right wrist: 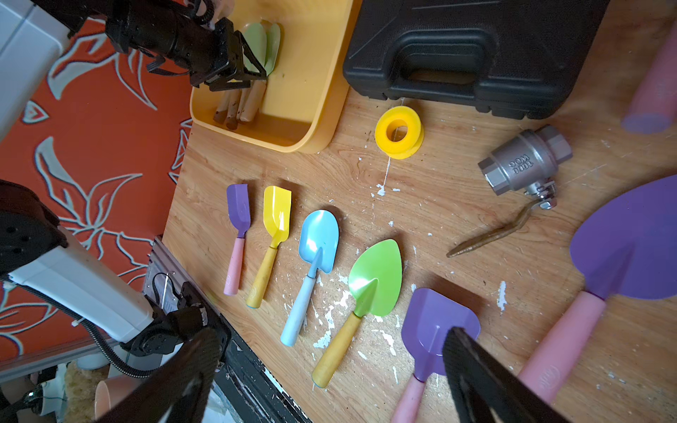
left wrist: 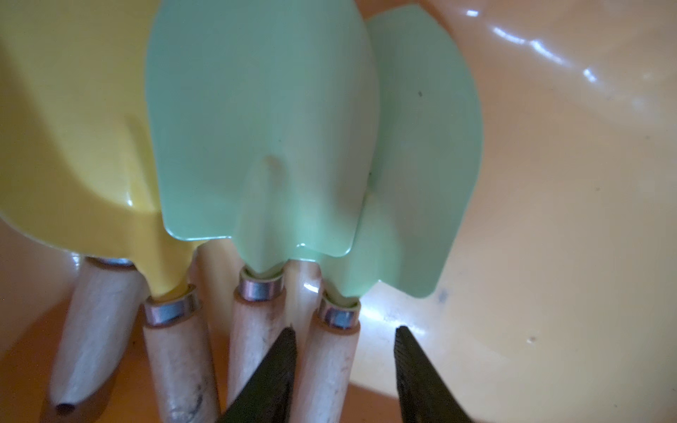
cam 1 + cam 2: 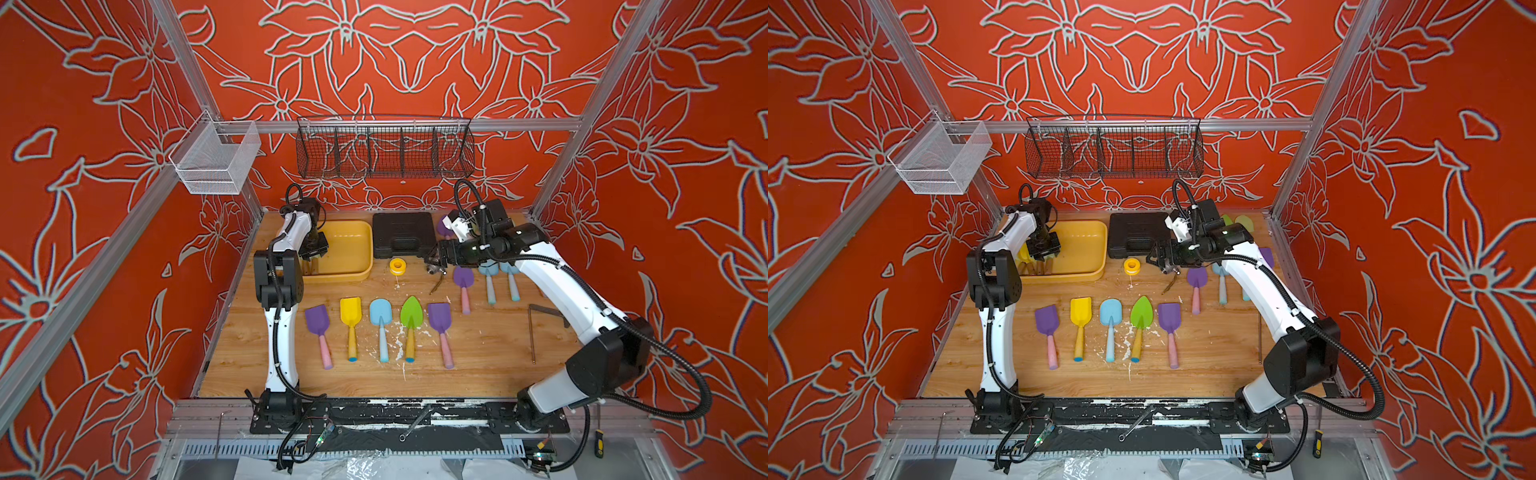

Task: Take the shovel out of the storage box
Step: Pick up the shovel from the storage box.

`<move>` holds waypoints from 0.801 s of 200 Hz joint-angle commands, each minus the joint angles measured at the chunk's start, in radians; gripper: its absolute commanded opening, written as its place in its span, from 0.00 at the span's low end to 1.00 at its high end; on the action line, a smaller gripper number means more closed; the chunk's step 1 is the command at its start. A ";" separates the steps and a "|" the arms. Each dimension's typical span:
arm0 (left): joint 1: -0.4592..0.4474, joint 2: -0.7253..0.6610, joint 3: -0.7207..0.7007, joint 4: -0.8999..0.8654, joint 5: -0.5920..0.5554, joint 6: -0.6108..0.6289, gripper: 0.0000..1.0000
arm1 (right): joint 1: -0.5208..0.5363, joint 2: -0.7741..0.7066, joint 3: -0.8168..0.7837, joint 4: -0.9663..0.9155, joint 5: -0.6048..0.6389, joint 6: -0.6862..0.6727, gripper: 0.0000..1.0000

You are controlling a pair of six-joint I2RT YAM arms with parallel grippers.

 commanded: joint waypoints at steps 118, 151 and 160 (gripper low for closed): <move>-0.005 0.003 -0.069 0.023 0.092 0.093 0.15 | -0.004 -0.006 0.013 -0.011 0.025 0.030 0.97; -0.012 -0.042 -0.044 0.026 0.092 0.139 0.05 | -0.004 -0.010 0.012 -0.012 0.030 0.026 0.97; -0.020 -0.062 -0.046 0.033 0.090 0.159 0.03 | -0.004 -0.011 0.011 -0.013 0.032 0.026 0.97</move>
